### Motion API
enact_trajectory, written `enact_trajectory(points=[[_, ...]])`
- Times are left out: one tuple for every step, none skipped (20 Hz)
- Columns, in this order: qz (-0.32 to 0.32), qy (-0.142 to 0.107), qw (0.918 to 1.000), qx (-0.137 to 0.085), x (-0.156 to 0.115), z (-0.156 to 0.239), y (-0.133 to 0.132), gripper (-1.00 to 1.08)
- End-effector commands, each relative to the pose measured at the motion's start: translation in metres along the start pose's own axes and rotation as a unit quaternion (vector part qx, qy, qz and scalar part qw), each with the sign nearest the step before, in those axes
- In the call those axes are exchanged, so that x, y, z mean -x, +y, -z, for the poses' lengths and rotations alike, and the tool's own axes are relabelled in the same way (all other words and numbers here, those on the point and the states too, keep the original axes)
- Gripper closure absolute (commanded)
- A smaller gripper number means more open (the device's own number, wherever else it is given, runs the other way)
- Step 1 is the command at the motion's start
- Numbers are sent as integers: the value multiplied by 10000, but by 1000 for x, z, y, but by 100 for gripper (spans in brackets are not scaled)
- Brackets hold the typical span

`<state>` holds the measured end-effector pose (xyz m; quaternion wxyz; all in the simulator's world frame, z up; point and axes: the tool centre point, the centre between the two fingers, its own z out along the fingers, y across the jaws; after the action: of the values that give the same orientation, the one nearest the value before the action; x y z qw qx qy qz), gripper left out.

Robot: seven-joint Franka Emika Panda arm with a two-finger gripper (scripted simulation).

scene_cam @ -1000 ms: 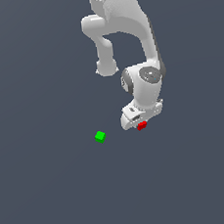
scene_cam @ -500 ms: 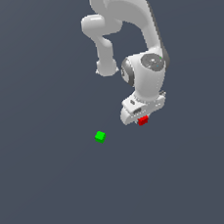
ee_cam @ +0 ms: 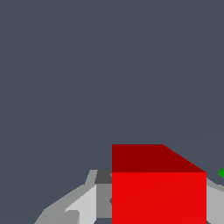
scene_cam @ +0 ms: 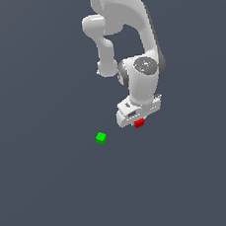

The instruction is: Stack the red cube on top of the green cube.

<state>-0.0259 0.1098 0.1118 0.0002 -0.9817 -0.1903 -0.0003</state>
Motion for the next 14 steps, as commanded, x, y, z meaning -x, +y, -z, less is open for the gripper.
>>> enact_trajectory(points=[[-8,1,10000,2,5,-4,16,108],[-8,1,10000,2,8,-6,24,108],[-8,1,10000,2,11,-9,33,108],[-8,1,10000,2,14,-12,43,108],[-9,-1,10000,4,17,-15,53,108],[-9,-1,10000,4,21,-18,64,108],[-9,-1,10000,4,25,-21,75,108],[-9,-1,10000,4,28,-24,87,108],[-9,-1,10000,4,32,-27,98,108],[-9,-1,10000,4,35,-30,108,108],[-9,-1,10000,4,38,-33,118,108],[-9,-1,10000,4,40,-35,126,108],[-9,-1,10000,4,42,-38,134,108],[-9,-1,10000,4,44,-40,142,108]])
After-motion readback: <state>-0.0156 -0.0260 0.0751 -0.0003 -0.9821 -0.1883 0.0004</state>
